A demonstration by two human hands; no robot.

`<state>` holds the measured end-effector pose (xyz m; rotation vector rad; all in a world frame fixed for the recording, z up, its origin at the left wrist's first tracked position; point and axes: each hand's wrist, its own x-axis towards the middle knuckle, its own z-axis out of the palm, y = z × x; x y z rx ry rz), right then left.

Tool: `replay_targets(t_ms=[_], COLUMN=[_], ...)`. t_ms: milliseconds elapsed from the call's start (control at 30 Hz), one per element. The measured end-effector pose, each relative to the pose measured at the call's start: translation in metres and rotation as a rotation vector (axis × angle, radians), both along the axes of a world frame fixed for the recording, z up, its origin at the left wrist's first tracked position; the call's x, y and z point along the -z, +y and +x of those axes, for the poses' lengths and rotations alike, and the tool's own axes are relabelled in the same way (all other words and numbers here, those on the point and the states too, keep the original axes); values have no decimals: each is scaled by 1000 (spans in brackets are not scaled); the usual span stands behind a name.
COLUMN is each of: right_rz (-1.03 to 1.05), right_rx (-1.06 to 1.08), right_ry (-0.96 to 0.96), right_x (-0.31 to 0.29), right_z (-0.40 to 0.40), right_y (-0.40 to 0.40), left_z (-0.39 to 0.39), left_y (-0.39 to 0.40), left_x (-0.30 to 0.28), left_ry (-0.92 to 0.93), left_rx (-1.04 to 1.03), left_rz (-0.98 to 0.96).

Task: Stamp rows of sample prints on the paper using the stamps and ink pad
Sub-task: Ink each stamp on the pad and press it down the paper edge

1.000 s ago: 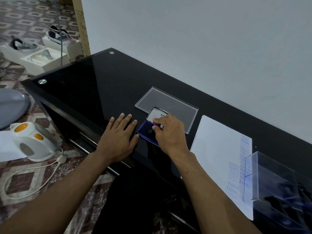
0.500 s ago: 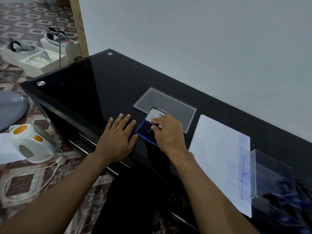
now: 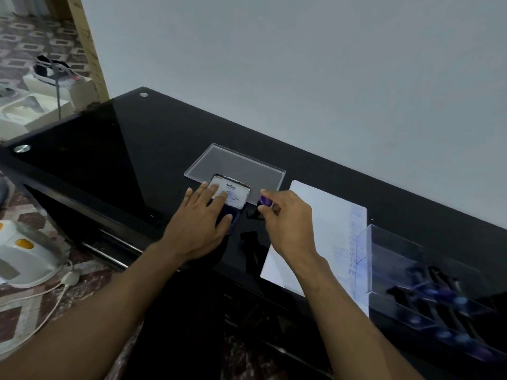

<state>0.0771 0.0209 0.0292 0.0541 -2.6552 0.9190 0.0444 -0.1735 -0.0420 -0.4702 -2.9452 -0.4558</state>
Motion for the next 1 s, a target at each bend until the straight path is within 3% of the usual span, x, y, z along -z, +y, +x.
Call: replay_targets(t_ms=[500, 1000], right_rz=[76, 118], right_rx=[285, 342], right_ry=[-54, -155], right_x=[1, 6], right_z=[46, 40], right_y=[132, 165], left_z=[10, -1], left_y=[140, 188], left_x=[-3, 10], left_ry=[-28, -82], left_rx=[271, 343], left_rz=[-15, -64])
